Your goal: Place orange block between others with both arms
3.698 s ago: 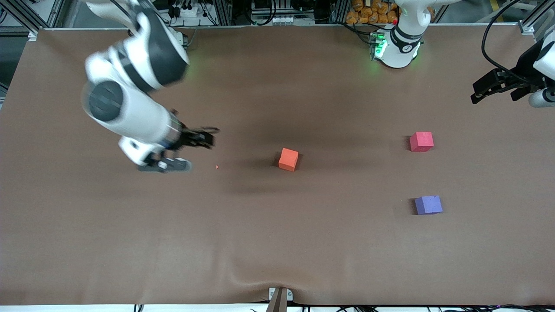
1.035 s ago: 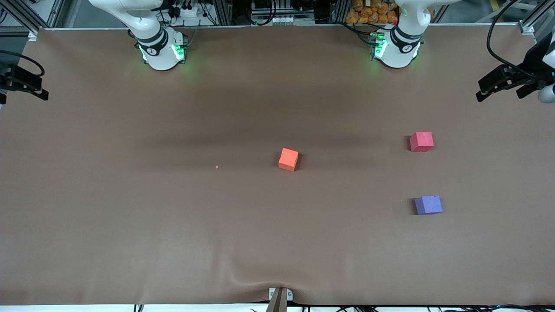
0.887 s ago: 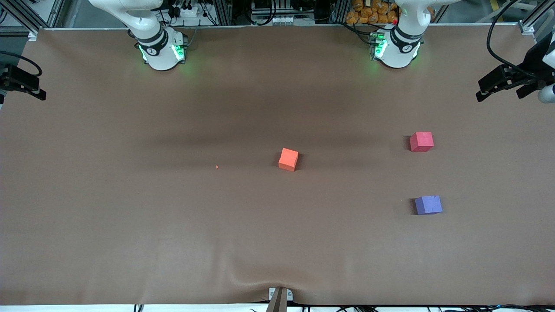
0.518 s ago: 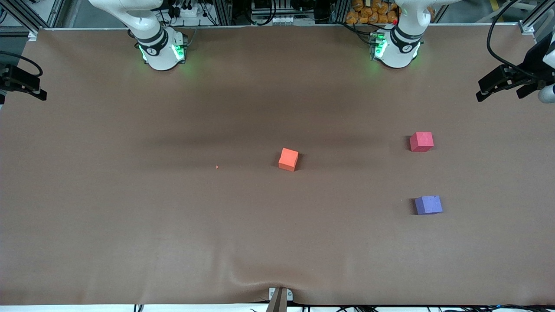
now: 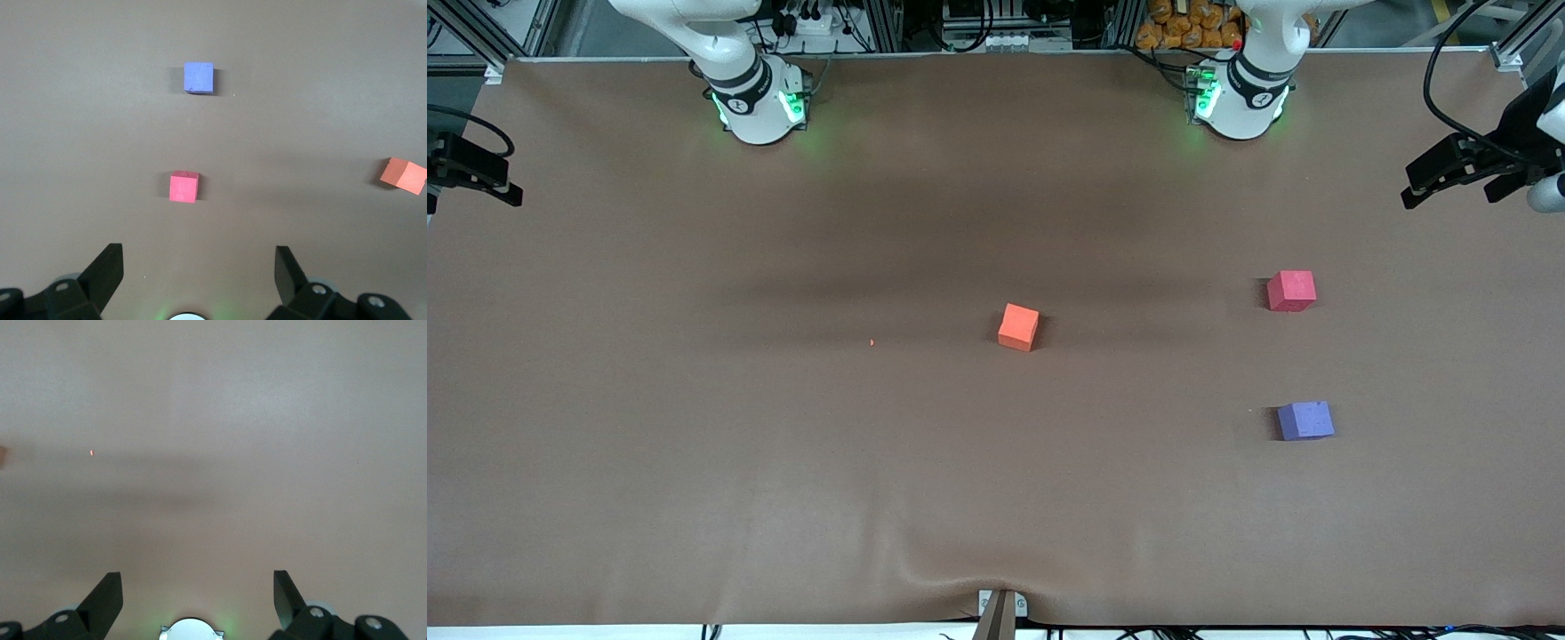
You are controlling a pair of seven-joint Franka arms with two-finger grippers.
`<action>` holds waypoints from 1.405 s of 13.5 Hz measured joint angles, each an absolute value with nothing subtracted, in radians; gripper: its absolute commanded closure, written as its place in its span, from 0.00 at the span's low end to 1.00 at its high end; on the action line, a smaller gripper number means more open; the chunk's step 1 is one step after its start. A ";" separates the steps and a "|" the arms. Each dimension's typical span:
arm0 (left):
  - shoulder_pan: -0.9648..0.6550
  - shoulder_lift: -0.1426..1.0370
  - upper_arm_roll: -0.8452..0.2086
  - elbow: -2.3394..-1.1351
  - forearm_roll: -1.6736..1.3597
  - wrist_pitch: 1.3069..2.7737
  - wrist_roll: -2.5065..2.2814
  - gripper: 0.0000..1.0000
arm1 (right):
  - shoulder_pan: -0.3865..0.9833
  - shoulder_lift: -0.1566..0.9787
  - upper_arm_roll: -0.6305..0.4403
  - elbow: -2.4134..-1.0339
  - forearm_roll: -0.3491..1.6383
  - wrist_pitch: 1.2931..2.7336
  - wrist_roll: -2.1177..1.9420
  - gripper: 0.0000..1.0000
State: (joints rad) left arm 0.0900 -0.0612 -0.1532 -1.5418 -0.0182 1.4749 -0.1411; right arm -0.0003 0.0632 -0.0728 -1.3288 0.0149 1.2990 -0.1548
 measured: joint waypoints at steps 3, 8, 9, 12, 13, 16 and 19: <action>0.090 -0.061 -0.154 -1.542 -0.018 1.475 -0.141 0.00 | 0.000 0.063 -0.073 -1.327 0.015 1.299 -0.155 0.00; 0.091 -0.061 -0.154 -1.548 -0.018 1.475 -0.141 0.00 | -0.001 0.063 -0.075 -1.327 0.016 1.299 -0.155 0.00; 0.090 -0.062 -0.156 -1.554 -0.019 1.475 -0.141 0.00 | -0.001 0.063 -0.075 -1.327 0.016 1.299 -0.155 0.00; 0.085 -0.058 -0.215 -1.575 -0.026 1.480 -0.144 0.00 | -0.001 0.062 -0.074 -1.326 0.016 1.299 -0.155 0.00; 0.083 -0.048 -0.257 -1.583 -0.027 1.496 -0.170 0.00 | 0.000 0.061 -0.074 -1.325 0.016 1.298 -0.155 0.00; 0.073 0.037 -0.422 -1.599 -0.028 1.608 -0.399 0.00 | 0.001 0.061 -0.072 -1.324 0.019 1.298 -0.155 0.00; -0.010 0.183 -0.528 -1.598 -0.027 1.728 -0.715 0.00 | 0.003 0.061 -0.069 -1.322 0.021 1.297 -0.155 0.00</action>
